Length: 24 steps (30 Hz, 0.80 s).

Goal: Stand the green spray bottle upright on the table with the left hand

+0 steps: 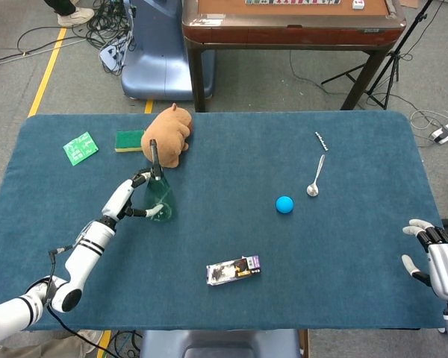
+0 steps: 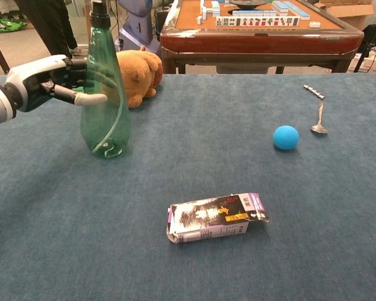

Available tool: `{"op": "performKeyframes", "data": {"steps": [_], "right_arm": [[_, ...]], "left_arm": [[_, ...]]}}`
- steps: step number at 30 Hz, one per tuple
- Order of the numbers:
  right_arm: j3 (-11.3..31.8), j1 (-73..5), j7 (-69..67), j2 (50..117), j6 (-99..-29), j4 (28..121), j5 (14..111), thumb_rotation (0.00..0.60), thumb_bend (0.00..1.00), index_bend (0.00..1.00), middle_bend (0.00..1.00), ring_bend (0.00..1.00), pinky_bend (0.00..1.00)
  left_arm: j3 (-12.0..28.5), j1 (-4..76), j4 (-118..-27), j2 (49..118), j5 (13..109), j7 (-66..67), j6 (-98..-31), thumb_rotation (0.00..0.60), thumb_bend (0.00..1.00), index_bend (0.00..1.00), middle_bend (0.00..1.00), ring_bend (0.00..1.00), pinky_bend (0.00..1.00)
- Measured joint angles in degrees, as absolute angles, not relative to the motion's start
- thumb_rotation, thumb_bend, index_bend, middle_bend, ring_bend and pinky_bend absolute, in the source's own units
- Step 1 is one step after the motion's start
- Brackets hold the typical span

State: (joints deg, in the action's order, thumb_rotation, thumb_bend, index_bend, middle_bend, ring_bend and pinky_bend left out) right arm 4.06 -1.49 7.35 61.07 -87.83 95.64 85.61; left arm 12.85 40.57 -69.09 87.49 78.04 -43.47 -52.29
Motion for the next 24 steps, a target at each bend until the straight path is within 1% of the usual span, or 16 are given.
{"op": "performKeyframes", "data": {"steps": [3, 8, 9, 10, 12, 24], "right_arm": [[4.05, -1.47, 7.14, 61.08, -87.89, 95.53, 85.68, 0.6, 0.23, 0.35, 0.28, 0.29, 0.39], [3.97, -1.35, 7.02, 61.15, -87.94, 95.3, 85.61, 0.6, 0.23, 0.35, 0.28, 0.29, 0.39], [3.94, -1.33, 6.96, 61.24, -87.93, 95.24, 85.61, 0.6, 0.23, 0.35, 0.28, 0.29, 0.39], [3.89, -1.31, 6.81, 61.36, -87.9, 95.16, 85.61, 0.6, 0.23, 0.35, 0.28, 0.29, 0.39], [3.83, -1.28, 6.58, 61.49, -87.88, 94.96, 85.61, 0.6, 0.23, 0.35, 0.28, 0.29, 0.39], [3.99, -1.16, 5.78, 61.38, -88.15, 94.28, 85.61, 0.6, 0.23, 0.35, 0.28, 0.29, 0.39]], "left_arm": [[12.18, 40.35, -68.89, 87.14, 78.57, -42.95, -52.55, 0.6, 0.27, 0.24, 0.22, 0.02, 0.0], [11.74, 39.95, -70.02, 85.49, 78.87, -42.97, -52.69, 0.6, 0.27, 0.03, 0.06, 0.0, 0.0], [11.69, 39.87, -70.21, 85.17, 78.92, -42.91, -52.78, 0.6, 0.27, 0.01, 0.04, 0.0, 0.0], [11.65, 39.76, -70.45, 84.8, 78.95, -42.79, -52.92, 0.6, 0.27, 0.0, 0.01, 0.0, 0.0], [11.71, 39.61, -70.87, 84.36, 78.74, -42.78, -53.03, 0.6, 0.27, 0.0, 0.0, 0.0, 0.0], [11.21, 38.29, -74.28, 80.47, 78.61, -42.49, -53.65, 0.6, 0.27, 0.0, 0.0, 0.0, 0.0]]}}
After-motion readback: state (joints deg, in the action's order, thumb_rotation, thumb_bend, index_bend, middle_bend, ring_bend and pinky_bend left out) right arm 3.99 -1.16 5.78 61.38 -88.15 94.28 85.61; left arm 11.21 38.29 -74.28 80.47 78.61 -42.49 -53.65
